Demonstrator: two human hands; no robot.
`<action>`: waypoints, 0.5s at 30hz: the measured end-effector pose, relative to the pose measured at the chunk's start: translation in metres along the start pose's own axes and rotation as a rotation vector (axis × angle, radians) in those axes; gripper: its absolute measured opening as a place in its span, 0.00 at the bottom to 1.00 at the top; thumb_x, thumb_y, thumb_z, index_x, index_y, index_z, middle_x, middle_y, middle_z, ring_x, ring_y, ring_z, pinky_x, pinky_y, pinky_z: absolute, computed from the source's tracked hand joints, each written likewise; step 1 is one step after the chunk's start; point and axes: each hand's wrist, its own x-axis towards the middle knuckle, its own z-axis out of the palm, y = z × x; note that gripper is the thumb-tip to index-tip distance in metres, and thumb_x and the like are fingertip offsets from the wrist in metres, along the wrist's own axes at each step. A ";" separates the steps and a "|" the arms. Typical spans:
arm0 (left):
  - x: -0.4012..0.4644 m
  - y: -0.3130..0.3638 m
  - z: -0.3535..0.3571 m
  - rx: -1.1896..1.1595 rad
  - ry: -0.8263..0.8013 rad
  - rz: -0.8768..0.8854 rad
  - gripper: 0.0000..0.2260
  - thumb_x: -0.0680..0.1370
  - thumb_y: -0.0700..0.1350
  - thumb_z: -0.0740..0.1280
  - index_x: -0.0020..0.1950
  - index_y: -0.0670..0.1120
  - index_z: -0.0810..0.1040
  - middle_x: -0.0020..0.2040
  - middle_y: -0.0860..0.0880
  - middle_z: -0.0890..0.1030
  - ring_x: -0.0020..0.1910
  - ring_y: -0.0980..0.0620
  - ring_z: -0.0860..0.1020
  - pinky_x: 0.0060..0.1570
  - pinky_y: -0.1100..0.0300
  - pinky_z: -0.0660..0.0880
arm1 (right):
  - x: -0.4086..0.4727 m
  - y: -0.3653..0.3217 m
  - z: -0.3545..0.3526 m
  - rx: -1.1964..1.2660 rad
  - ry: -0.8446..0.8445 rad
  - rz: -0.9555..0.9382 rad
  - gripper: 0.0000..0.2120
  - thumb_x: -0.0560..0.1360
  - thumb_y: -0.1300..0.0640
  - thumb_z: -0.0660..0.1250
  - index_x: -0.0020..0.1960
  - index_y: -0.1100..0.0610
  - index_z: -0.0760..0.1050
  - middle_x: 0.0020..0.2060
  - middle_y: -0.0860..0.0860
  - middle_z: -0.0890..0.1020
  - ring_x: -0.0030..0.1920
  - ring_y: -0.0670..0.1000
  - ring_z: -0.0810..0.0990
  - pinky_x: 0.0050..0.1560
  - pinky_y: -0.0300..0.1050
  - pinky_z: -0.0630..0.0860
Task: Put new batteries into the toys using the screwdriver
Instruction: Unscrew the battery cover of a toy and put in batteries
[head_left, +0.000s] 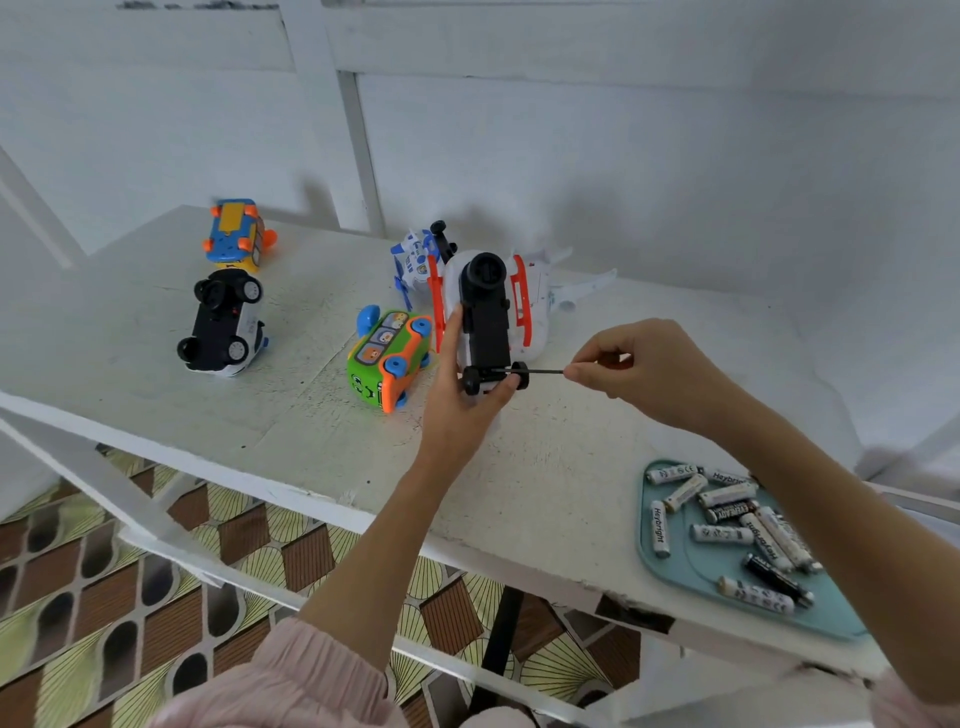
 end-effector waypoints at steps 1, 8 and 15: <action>0.000 0.000 0.000 0.006 0.001 -0.004 0.38 0.72 0.47 0.71 0.69 0.75 0.53 0.69 0.76 0.58 0.71 0.44 0.66 0.55 0.35 0.75 | 0.000 0.000 0.000 0.003 0.004 0.000 0.07 0.72 0.54 0.69 0.43 0.57 0.82 0.30 0.44 0.79 0.29 0.45 0.74 0.38 0.43 0.75; 0.000 0.001 0.002 0.023 0.002 -0.005 0.37 0.73 0.47 0.72 0.71 0.69 0.52 0.68 0.78 0.57 0.72 0.46 0.65 0.58 0.36 0.74 | 0.002 -0.002 0.000 -0.003 -0.001 -0.029 0.06 0.72 0.55 0.69 0.43 0.57 0.83 0.28 0.43 0.77 0.30 0.44 0.74 0.36 0.40 0.73; -0.001 0.001 0.002 0.044 0.006 -0.001 0.37 0.72 0.51 0.71 0.72 0.70 0.53 0.73 0.65 0.60 0.72 0.47 0.66 0.58 0.36 0.74 | 0.003 -0.011 0.000 -0.120 0.053 -0.093 0.07 0.71 0.54 0.70 0.43 0.57 0.83 0.34 0.51 0.82 0.34 0.50 0.79 0.40 0.43 0.76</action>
